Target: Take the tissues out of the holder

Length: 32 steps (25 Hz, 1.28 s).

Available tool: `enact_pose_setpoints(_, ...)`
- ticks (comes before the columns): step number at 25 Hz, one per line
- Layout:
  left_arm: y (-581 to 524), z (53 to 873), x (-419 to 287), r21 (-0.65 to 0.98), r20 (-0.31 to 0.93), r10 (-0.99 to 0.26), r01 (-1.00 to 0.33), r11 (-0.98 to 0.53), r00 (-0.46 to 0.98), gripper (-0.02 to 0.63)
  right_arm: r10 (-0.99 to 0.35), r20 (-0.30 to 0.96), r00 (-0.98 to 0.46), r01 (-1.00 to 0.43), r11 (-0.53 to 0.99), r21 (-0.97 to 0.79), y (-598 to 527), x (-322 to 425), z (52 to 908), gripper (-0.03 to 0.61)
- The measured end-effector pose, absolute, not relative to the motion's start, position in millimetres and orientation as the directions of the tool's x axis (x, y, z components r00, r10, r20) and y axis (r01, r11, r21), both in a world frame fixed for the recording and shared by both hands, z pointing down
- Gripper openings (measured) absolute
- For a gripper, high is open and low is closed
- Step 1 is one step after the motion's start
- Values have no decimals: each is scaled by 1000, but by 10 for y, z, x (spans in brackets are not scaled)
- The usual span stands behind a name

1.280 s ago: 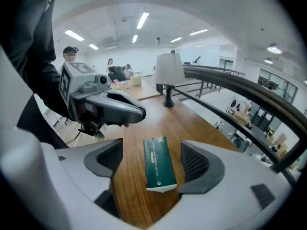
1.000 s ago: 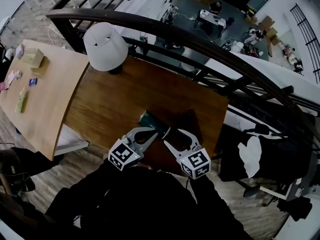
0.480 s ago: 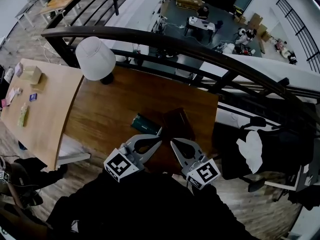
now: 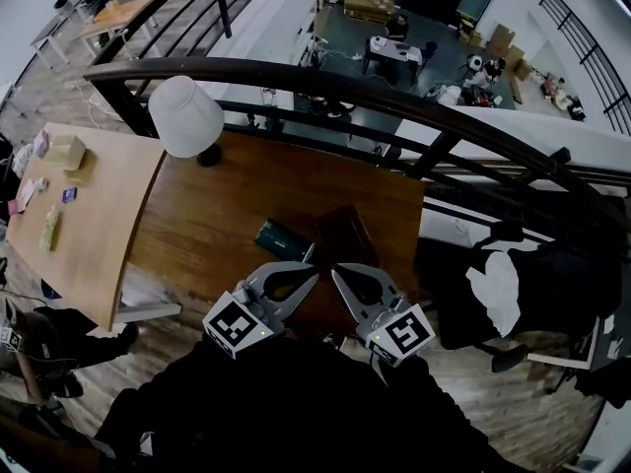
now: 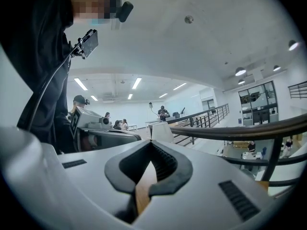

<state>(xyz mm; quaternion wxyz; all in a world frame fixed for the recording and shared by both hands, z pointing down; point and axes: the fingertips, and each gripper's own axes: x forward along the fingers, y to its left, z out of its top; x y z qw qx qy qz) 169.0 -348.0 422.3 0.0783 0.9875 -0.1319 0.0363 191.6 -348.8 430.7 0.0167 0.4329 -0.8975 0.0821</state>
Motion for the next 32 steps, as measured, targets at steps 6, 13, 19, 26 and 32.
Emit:
enact_pose_setpoints(6, -3422, 4216, 1713, 137, 89, -272, -282, -950, 958, 11, -782, 124, -611, -792, 602, -106, -3402, 2002, 4357, 5)
enact_pose_setpoints(13, -3350, 4217, 1750, 133, 93, -281, -292, -947, 955, 11, -792, 123, -598, -801, 591, -93, -3323, 2069, 4356, 5)
enact_pose_setpoints(19, -3338, 4242, 1753, 129, 95, -291, -302, -945, 952, 11, -788, 132, -602, -799, 594, -98, -3281, 2069, 4407, 5)
enact_pose_setpoints(26, -3322, 4272, 1785, 120, 97, -297, -307, -944, 950, 11, -780, 125, -614, -790, 606, -98, -3269, 2083, 4399, 5)
enact_pose_setpoints(32, -3296, 4270, 1805, 121, 97, -298, -308, -944, 950, 11, -778, 128, -615, -788, 607, -101, -3259, 2096, 4414, 5)
